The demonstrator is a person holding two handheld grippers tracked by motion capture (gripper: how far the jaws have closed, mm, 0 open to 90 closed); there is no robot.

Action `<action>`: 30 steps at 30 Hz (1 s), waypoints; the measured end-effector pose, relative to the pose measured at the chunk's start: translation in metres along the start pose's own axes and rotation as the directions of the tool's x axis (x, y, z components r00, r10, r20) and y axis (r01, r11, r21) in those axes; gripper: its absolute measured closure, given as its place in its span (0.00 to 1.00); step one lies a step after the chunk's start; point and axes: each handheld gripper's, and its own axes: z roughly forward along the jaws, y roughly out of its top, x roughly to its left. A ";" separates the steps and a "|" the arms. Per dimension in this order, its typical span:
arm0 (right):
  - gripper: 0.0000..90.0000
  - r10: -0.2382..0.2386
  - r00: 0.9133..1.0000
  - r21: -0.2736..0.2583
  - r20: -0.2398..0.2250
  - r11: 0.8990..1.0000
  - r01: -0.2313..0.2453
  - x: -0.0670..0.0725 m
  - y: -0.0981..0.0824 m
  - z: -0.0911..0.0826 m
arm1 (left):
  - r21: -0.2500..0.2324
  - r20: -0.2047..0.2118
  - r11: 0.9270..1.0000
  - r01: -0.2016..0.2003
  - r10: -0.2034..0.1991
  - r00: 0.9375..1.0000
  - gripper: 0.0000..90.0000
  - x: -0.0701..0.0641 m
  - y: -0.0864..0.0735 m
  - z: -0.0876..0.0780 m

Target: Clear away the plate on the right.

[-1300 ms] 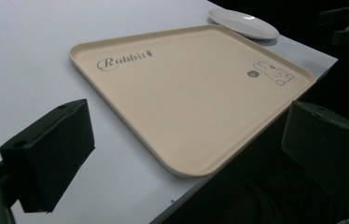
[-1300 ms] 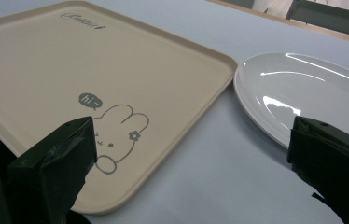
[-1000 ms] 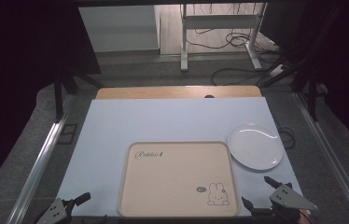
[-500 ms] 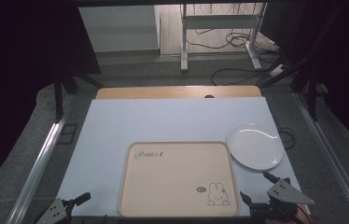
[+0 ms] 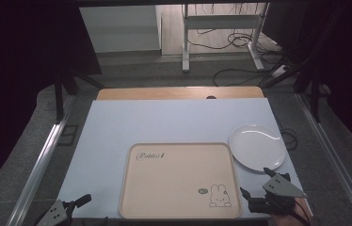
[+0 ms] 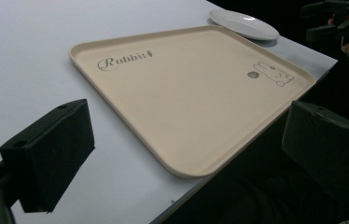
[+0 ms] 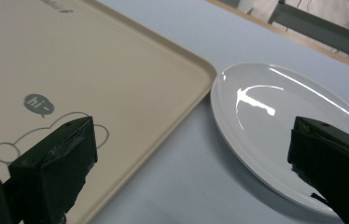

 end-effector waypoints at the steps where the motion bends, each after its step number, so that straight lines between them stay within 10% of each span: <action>1: 0.01 -0.005 1.000 0.009 0.008 1.000 0.005 0.000 0.000 0.001 | 0.000 0.000 1.000 0.000 0.000 1.000 0.02 0.000 0.000 0.000; 14: 0.04 -0.111 0.985 0.075 0.134 0.992 0.102 0.004 0.008 0.011 | 0.001 0.001 1.000 0.001 -0.001 1.000 0.02 0.000 0.000 0.000; 30: 0.31 -0.323 0.927 0.223 0.193 0.934 0.279 0.008 0.007 0.022 | 0.004 0.001 1.000 -0.001 0.001 1.000 0.02 0.000 0.000 0.000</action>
